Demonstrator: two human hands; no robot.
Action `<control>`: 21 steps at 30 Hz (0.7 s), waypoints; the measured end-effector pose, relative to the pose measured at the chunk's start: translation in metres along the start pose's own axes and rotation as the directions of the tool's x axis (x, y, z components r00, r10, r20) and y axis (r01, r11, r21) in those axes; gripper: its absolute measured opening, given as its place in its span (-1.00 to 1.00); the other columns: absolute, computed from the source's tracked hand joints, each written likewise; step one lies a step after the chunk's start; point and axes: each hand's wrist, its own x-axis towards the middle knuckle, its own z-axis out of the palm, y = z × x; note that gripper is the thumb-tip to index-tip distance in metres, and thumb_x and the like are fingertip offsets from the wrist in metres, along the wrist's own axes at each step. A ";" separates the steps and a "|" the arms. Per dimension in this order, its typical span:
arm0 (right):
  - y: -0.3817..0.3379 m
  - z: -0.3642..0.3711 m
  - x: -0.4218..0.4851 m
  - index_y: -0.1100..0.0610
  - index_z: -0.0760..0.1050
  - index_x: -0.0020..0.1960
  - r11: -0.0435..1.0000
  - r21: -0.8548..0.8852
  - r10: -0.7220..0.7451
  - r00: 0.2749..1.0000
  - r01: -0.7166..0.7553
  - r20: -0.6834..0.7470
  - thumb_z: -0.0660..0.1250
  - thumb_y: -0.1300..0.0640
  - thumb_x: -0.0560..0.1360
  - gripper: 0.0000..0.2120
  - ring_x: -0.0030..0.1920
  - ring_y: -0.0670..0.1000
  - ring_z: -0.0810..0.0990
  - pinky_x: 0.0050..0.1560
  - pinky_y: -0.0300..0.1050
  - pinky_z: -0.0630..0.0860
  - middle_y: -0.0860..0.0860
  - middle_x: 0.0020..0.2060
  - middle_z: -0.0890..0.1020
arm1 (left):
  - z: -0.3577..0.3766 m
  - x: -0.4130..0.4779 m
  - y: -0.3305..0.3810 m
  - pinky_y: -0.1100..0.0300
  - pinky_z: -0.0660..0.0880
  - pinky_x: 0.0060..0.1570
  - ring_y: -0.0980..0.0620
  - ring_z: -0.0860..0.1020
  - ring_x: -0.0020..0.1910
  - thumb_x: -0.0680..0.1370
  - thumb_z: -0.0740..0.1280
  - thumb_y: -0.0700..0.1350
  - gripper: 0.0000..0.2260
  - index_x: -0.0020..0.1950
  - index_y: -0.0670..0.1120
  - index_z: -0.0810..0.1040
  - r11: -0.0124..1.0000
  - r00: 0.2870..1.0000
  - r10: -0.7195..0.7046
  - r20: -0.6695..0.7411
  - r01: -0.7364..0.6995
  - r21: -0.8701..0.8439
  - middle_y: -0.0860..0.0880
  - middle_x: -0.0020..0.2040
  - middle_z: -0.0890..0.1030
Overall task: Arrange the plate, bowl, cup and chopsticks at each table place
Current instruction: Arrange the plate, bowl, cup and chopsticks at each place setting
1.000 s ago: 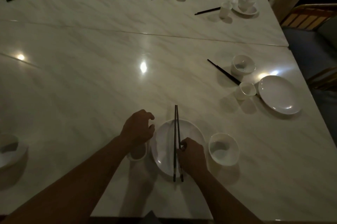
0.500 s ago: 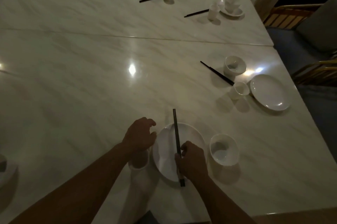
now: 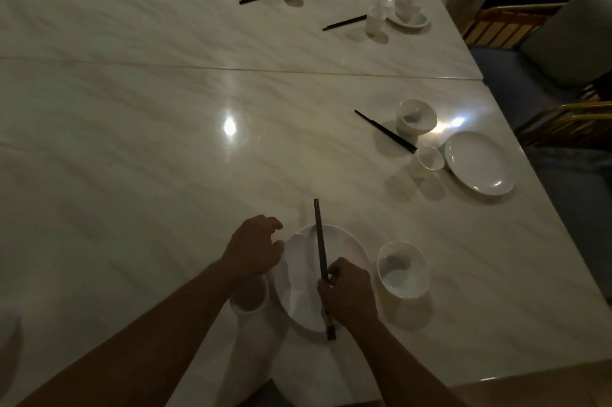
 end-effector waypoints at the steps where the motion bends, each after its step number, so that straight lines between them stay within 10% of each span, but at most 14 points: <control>1: 0.000 0.000 0.000 0.05 0.51 0.09 1.000 0.000 0.004 1.000 -0.004 0.005 0.43 0.04 0.49 -0.78 -0.11 -0.08 0.62 -0.09 -0.12 0.65 -0.05 -0.04 0.62 | 0.000 0.000 0.000 0.02 0.54 0.10 -0.04 0.57 0.08 0.44 0.36 0.02 -0.61 0.24 -0.05 0.54 1.000 1.000 0.002 -0.001 -0.002 -0.001 -0.06 0.11 0.60; 21: -0.001 -0.002 0.002 0.04 0.52 0.02 0.999 -0.027 -0.016 1.000 0.016 0.024 0.42 0.03 0.49 -0.84 -0.10 -0.10 0.60 -0.10 -0.30 0.51 -0.06 -0.08 0.63 | 0.003 0.004 0.006 0.02 0.55 0.05 -0.03 0.57 0.04 0.39 0.31 0.07 -0.55 0.24 -0.05 0.53 1.000 1.000 0.014 -0.019 -0.014 -0.015 -0.04 0.06 0.60</control>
